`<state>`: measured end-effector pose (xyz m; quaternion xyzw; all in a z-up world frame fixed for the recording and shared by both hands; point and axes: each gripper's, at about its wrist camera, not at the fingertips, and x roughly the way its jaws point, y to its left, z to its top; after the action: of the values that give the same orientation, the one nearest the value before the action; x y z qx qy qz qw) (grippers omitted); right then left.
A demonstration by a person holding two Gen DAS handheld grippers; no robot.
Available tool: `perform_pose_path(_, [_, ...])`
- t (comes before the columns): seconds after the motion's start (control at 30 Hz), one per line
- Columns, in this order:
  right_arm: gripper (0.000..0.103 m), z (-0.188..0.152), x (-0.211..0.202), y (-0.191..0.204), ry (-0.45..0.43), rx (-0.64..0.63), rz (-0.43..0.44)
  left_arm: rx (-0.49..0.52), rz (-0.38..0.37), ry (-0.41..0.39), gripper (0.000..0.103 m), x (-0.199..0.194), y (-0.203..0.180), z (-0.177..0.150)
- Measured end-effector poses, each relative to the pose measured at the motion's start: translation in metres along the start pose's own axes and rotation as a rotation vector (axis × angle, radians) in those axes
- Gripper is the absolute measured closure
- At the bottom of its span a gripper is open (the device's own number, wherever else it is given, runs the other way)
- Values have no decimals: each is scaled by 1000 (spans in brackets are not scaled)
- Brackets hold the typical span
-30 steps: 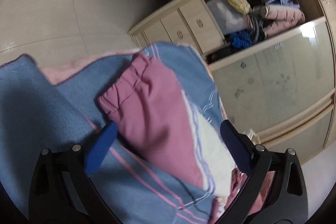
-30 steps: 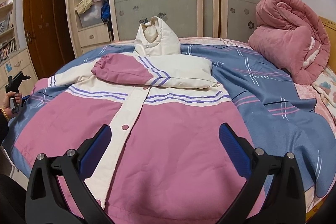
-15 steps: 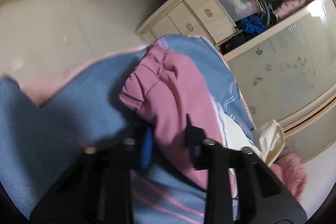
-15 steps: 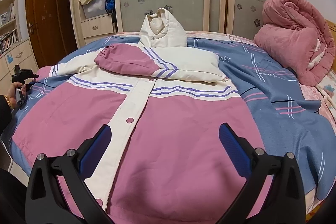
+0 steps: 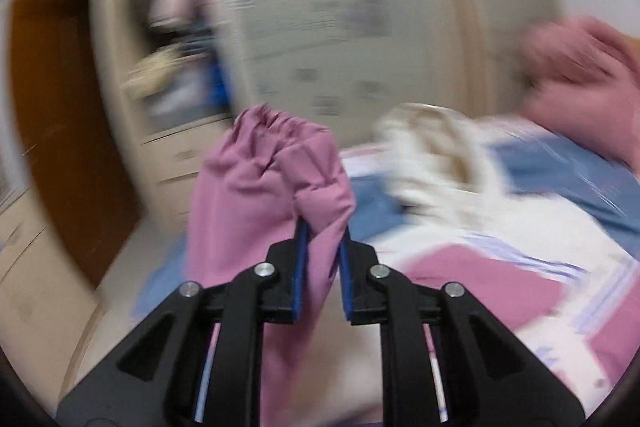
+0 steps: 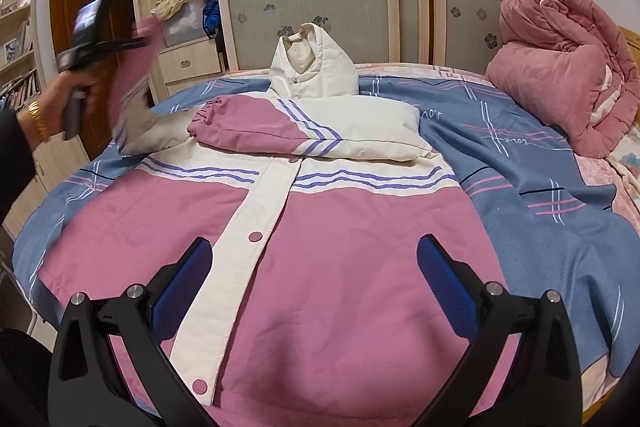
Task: Fold large clothes
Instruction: 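Fold that sleeve across the chest over the first sleeve, release left gripper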
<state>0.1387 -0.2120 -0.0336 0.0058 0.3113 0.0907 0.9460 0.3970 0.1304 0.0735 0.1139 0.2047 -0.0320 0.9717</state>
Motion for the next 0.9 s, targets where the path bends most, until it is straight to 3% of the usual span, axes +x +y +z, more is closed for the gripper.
perform_pose_path(0.03, [1,0,-1,0,-1,-2,1,34,-31,25,55,9,-27,-3])
perform_pose_path(0.07, [1,0,-1,0,1,-4,1,71,-34,73,7,23,-56,-13])
perform_pose_path(0.1, [1,0,-1,-1,3,-3,6,90,-19,135,3,41,-82,-27])
perform_pose_path(0.17, [1,0,-3,-3,2,5,17,93,-44,245,2,63,-112,-59])
perform_pose_path(0.23, [1,0,-4,-4,8,5,19,48,-64,287,2,59,-128,-84])
perform_pose_path(0.33, [1,-1,-8,-7,3,6,25,-70,-113,284,2,17,-134,-102])
perform_pose_path(0.4, [1,0,-12,-10,-8,11,23,-164,-123,263,2,-36,-133,-110])
perform_pose_path(0.47, [1,1,-16,-14,-17,22,23,-181,-58,231,2,-93,-138,-108])
perform_pose_path(0.57, [1,2,-24,-17,-34,28,18,-79,31,221,2,-170,-157,-96])
perform_pose_path(0.7, [1,4,-41,-17,-61,20,12,-108,103,76,2,-264,-153,-103])
perform_pose_path(0.8, [1,1,-57,-16,-93,13,-2,-116,165,31,2,-291,-154,-119])
perform_pose_path(0.9, [1,-8,-60,-15,-84,9,-21,-152,145,68,2,-286,-150,-135])
